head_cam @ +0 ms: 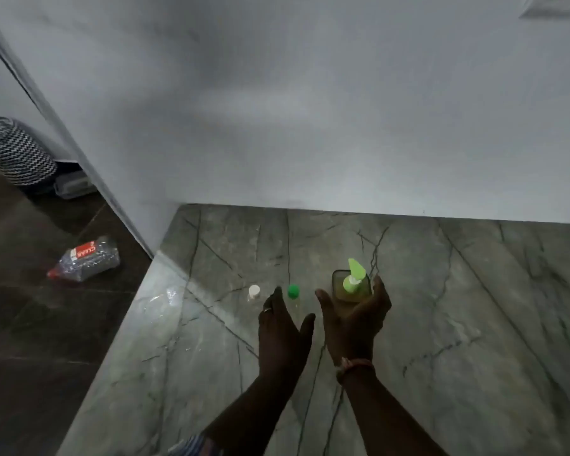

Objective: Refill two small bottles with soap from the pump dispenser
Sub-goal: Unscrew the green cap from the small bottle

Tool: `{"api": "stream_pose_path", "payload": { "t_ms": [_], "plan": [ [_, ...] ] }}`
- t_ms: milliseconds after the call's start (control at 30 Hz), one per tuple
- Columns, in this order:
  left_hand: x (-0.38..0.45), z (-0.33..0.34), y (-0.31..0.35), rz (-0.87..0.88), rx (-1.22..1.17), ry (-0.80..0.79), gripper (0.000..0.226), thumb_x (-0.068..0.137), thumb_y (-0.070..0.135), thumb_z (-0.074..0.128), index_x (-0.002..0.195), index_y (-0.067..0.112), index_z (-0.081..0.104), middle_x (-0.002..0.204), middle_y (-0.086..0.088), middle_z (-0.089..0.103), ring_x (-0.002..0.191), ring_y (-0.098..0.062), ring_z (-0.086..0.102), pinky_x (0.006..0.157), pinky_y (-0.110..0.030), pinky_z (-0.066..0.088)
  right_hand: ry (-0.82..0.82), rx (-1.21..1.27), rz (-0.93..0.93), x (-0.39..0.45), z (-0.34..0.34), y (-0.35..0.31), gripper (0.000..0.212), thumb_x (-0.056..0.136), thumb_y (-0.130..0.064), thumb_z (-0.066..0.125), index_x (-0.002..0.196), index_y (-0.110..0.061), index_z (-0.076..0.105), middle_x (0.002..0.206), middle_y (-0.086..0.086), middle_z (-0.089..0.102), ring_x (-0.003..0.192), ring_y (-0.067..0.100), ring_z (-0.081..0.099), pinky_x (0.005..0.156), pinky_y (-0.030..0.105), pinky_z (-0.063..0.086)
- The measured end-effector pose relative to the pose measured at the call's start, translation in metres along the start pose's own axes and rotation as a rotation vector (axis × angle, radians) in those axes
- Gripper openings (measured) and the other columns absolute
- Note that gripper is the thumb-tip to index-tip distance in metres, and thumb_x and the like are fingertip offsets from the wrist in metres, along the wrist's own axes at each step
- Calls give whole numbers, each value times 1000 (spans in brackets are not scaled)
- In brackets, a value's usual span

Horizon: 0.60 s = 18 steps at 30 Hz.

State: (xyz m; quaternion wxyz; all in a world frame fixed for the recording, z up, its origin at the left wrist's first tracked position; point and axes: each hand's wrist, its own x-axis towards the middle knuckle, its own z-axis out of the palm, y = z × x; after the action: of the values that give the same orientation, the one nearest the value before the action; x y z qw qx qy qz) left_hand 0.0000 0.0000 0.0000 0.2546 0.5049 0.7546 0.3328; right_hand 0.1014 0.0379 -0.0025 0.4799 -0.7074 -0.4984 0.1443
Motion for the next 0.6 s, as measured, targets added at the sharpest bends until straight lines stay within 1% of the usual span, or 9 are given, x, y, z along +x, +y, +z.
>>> {"api": "stream_pose_path", "payload": {
  "t_ms": [67,133,233,267,333,400,467,600],
  "plan": [
    [9,17,-11,5,-50,33,86,85,44,71,153,24,21,153,-3,41,137,-19,40,107,-31,40,57,87,4,-1,15,11,103,69,-42,86,147,-13,24,143,9,33,131,29,40,100,56,45],
    [19,31,-21,13,-59,35,83,86,43,70,152,27,22,151,-1,42,135,-18,43,107,-35,44,61,142,23,-1,28,25,97,74,-37,83,148,-17,23,146,7,33,133,26,40,99,52,49],
    [29,48,-32,95,-104,102,61,93,35,64,146,28,34,141,3,51,123,-9,49,102,-35,49,122,211,-11,-5,40,40,95,76,-30,83,149,-16,23,148,5,34,133,22,41,95,46,53],
    [31,51,-36,131,-104,135,53,95,31,61,143,28,38,135,5,55,117,-6,50,99,-33,50,148,222,-24,-4,44,41,95,76,-29,83,149,-17,23,148,5,35,133,21,42,94,44,54],
    [35,57,-45,177,-103,175,45,97,28,58,139,27,42,127,6,58,110,-5,53,94,-28,49,193,249,-23,-5,52,44,95,75,-29,83,149,-18,23,148,3,33,133,20,41,95,43,54],
    [38,59,-51,212,-118,180,43,98,29,57,138,27,42,124,5,60,107,-7,55,93,-29,50,211,276,-36,-7,57,45,95,75,-28,84,149,-18,24,150,1,32,136,19,38,97,43,52],
    [41,59,-56,272,-116,167,43,98,30,56,138,26,41,123,6,60,106,-7,57,92,-32,52,187,282,-79,-9,58,49,95,75,-28,84,148,-19,24,151,0,32,137,19,38,98,43,51],
    [44,59,-69,375,-102,117,47,98,32,55,141,27,37,121,5,61,104,-9,60,87,-32,54,146,298,-152,-13,56,60,94,75,-28,84,147,-23,25,150,1,36,134,20,42,98,37,51]
  ]
}}
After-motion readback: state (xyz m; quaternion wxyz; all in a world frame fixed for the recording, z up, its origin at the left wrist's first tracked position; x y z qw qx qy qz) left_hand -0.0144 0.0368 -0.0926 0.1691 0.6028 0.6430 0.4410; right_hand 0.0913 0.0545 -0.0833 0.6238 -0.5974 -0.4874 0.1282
